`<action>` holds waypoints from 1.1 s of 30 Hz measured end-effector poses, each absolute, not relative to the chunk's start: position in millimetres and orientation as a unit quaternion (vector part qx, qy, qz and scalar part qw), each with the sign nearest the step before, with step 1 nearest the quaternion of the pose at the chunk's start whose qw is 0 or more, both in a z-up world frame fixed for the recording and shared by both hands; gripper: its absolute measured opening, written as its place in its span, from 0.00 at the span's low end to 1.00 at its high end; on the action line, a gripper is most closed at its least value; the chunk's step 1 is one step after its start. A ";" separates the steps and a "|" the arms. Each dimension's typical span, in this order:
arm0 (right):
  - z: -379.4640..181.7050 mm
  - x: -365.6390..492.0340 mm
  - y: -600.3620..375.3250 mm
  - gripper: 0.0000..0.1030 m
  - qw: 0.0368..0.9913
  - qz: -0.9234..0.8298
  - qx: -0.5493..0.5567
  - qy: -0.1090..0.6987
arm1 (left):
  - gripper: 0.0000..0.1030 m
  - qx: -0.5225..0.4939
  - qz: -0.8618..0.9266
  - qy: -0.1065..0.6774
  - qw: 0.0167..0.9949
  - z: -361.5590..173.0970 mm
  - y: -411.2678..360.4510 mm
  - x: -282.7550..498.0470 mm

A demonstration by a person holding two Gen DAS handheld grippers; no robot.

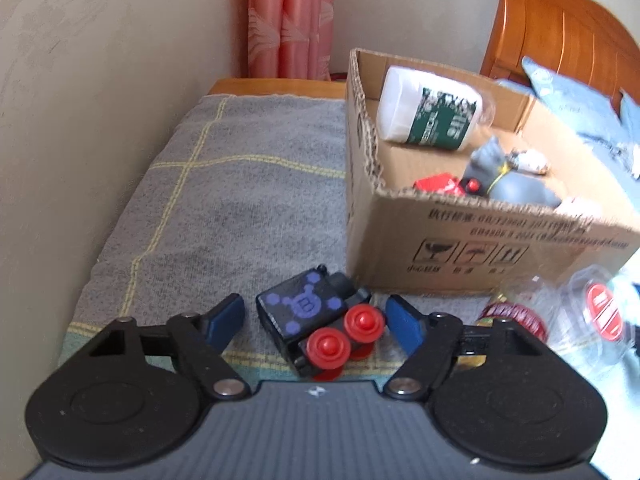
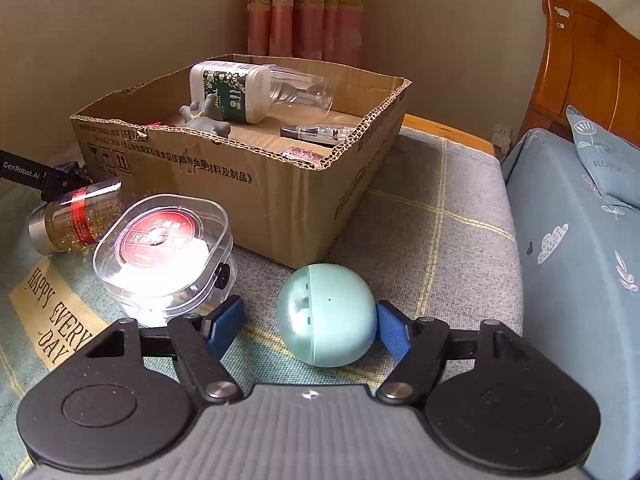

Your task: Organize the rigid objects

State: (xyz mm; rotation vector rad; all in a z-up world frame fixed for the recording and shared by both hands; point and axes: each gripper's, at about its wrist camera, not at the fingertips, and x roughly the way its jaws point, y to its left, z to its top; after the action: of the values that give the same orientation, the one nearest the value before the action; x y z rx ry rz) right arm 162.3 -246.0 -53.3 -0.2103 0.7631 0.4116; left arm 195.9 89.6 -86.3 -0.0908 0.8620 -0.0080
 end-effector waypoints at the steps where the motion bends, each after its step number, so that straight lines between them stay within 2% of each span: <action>1: -53.2 162.1 -246.2 0.70 0.902 0.201 -0.100 0.370 | 0.74 -0.046 -0.008 0.417 0.908 -85.3 89.4 196.8; 8: -50.9 151.4 -240.3 0.67 0.896 0.214 -0.108 0.374 | 0.77 -0.028 -0.045 0.417 0.907 -89.2 81.6 206.4; 10: -50.5 148.1 -240.0 0.67 0.895 0.216 -0.111 0.374 | 0.75 -0.026 -0.049 0.416 0.908 -89.2 82.1 204.7; 12: -50.4 147.9 -240.9 0.67 0.896 0.213 -0.111 0.374 | 0.66 -0.022 -0.040 0.416 0.908 -88.1 82.3 202.6; 23: -49.6 148.2 -242.5 0.60 0.897 0.208 -0.107 0.375 | 0.65 -0.007 -0.081 0.429 0.900 -84.0 85.1 174.2; 26: -49.9 148.7 -243.8 0.60 0.897 0.209 -0.102 0.377 | 0.65 0.022 -0.119 0.427 0.896 -84.8 83.2 163.3; 29: -49.4 151.2 -242.8 0.60 0.898 0.204 -0.102 0.377 | 0.75 0.045 -0.093 0.427 0.898 -84.1 80.9 158.2; 33: -49.5 152.6 -242.3 0.60 0.899 0.199 -0.104 0.377 | 0.75 0.041 -0.081 0.432 0.897 -82.6 82.6 151.7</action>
State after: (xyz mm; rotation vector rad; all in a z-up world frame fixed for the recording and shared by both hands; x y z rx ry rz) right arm 152.6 -242.3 -49.5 -0.2149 0.7796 0.4111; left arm 151.7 82.6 -82.6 0.0857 0.8956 -0.1679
